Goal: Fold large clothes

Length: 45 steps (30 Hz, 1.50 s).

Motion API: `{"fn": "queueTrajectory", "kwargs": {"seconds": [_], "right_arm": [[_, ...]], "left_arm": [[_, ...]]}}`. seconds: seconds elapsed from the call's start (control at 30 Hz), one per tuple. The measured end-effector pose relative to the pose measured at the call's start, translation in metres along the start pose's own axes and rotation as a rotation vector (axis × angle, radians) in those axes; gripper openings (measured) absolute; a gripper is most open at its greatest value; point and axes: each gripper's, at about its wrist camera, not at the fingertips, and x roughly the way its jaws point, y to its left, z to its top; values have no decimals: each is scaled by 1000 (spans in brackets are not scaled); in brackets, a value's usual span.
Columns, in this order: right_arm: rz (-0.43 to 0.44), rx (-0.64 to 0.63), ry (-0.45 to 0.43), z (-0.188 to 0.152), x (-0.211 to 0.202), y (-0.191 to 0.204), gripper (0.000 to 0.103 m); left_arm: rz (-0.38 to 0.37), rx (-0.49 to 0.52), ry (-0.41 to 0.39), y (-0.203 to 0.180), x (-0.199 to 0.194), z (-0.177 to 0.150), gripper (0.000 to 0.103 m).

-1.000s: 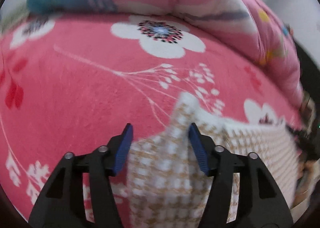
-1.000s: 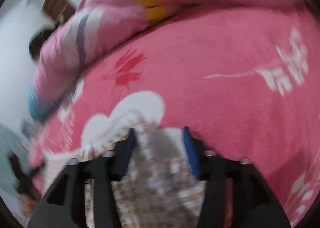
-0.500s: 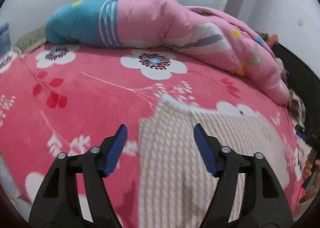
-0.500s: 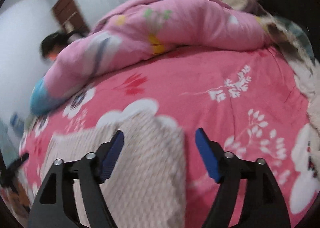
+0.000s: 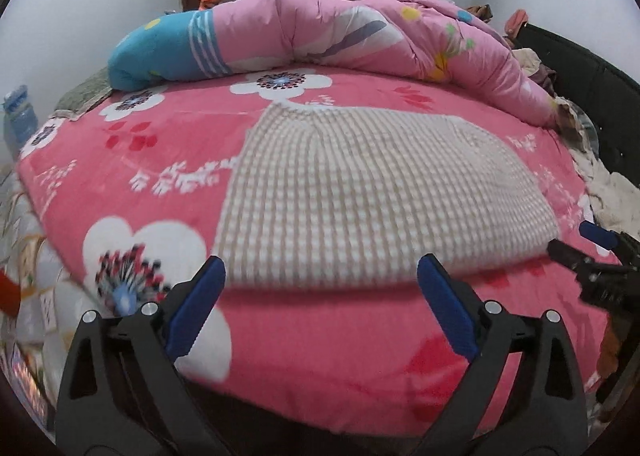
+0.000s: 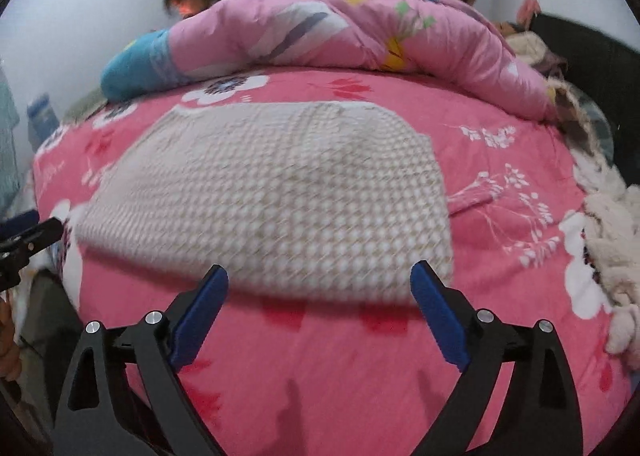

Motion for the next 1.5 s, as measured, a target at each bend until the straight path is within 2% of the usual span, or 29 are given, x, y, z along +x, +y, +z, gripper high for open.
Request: {"fn": "queueTrajectory", "kwargs": {"seconds": [0.17, 0.3, 0.37, 0.57, 0.73, 0.97, 1.5], "right_arm": [[-56, -39, -84, -17, -36, 30, 96], [-95, -3, -154, -23, -60, 37, 96], [-101, 7, -170, -24, -68, 38, 96], [-90, 43, -150, -23, -74, 39, 96], [-67, 29, -88, -29, -59, 47, 96], [-72, 9, -25, -36, -40, 51, 96], [-83, -3, 4, -35, -29, 50, 96]], "left_arm": [[34, -4, 4, -10, -20, -24, 95], [47, -26, 16, -12, -30, -33, 95], [80, -39, 16, -13, -34, -36, 95], [151, -4, 15, -26, -35, -39, 95], [117, -51, 72, -26, -23, -40, 95], [109, -90, 132, -26, -4, -45, 95], [91, -74, 153, -35, 4, -45, 95]]}}
